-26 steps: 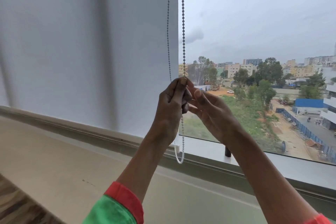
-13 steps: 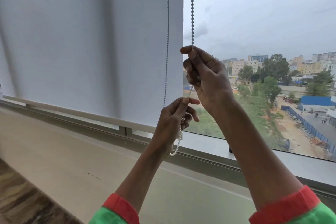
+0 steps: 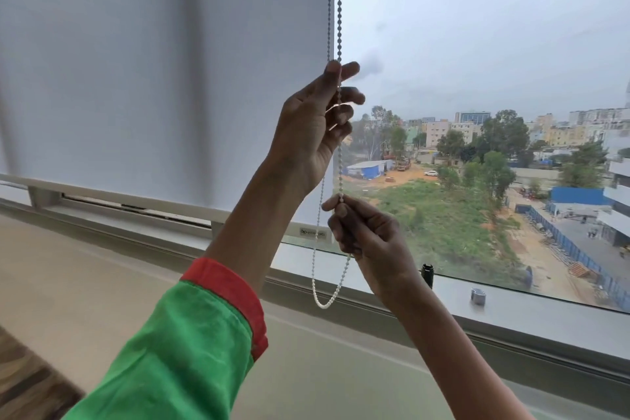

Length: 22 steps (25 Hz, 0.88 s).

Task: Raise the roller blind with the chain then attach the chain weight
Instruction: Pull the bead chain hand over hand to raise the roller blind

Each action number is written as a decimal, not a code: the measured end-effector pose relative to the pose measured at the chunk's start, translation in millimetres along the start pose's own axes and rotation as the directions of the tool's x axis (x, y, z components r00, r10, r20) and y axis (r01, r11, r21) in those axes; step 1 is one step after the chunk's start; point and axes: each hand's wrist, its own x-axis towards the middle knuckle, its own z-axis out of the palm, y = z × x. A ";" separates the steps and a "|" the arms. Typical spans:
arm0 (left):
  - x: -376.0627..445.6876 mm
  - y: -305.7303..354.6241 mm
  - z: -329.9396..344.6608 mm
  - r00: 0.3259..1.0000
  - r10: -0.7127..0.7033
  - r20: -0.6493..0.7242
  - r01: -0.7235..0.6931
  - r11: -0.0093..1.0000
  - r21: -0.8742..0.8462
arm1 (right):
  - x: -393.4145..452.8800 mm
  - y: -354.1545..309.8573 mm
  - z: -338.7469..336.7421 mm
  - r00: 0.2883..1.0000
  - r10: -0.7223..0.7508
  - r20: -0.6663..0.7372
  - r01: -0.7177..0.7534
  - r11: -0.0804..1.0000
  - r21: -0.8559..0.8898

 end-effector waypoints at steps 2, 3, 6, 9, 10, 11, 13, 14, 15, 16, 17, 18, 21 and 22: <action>-1.8 -4.4 1.5 0.999 0.026 -0.029 -0.025 0.998 0.058 | -3.3 5.5 -1.4 0.999 0.022 0.025 -0.022 1.000 -0.016; -5.6 -8.4 -0.7 0.999 0.030 -0.040 -0.027 0.997 0.072 | -5.7 9.1 -2.3 0.998 0.039 0.042 -0.039 0.999 -0.004; -20.9 -21.7 -10.8 0.998 0.046 -0.040 -0.043 0.996 0.077 | -12.2 16.2 -9.7 0.986 0.114 0.125 -0.121 0.992 0.045; -35.7 -27.6 -25.2 0.995 0.079 -0.058 -0.074 0.993 0.093 | -9.1 7.5 -20.7 0.946 0.231 0.229 -0.229 0.973 -0.035; -38.6 -29.0 -29.5 0.994 0.082 -0.069 -0.075 0.993 0.094 | -3.9 1.1 -23.4 0.943 0.239 0.232 -0.238 0.971 -0.034; -41.3 -30.7 -32.8 0.994 0.077 -0.071 -0.070 0.993 0.099 | 3.5 -7.1 -24.1 0.947 0.234 0.221 -0.235 0.972 -0.024; -49.5 -38.2 -34.3 0.998 0.057 -0.038 -0.052 0.991 0.120 | 23.1 -26.0 -20.3 0.966 0.194 0.168 -0.197 0.980 0.001; -55.0 -44.2 -33.4 0.999 0.044 -0.014 -0.043 0.993 0.112 | 34.4 -37.3 -17.0 0.976 0.163 0.144 -0.166 0.986 0.013; -61.0 -50.8 -32.6 1.000 0.026 0.002 -0.026 0.996 0.090 | 45.7 -48.6 -13.0 0.983 0.130 0.128 -0.135 0.990 0.033; -66.5 -57.1 -32.5 1.000 0.002 0.007 -0.003 0.997 0.073 | 56.1 -59.8 -8.3 0.987 0.098 0.127 -0.106 0.993 0.059; -71.2 -62.8 -33.6 1.000 -0.022 0.004 0.021 0.997 0.072 | 64.6 -70.2 -3.3 0.988 0.069 0.139 -0.081 0.993 0.087; -74.6 -67.3 -35.9 0.999 -0.041 -0.002 0.041 0.995 0.089 | 70.7 -78.3 2.4 0.988 0.048 0.148 -0.064 0.992 0.111; -75.2 -70.0 -44.0 0.998 -0.064 -0.002 0.063 0.982 0.176 | 75.6 -79.2 16.9 0.996 0.016 0.087 -0.030 0.987 0.160; -73.6 -69.8 -45.1 0.997 -0.079 -0.004 0.078 0.977 0.196 | 73.3 -74.3 18.9 0.998 -0.007 0.060 -0.004 0.985 0.175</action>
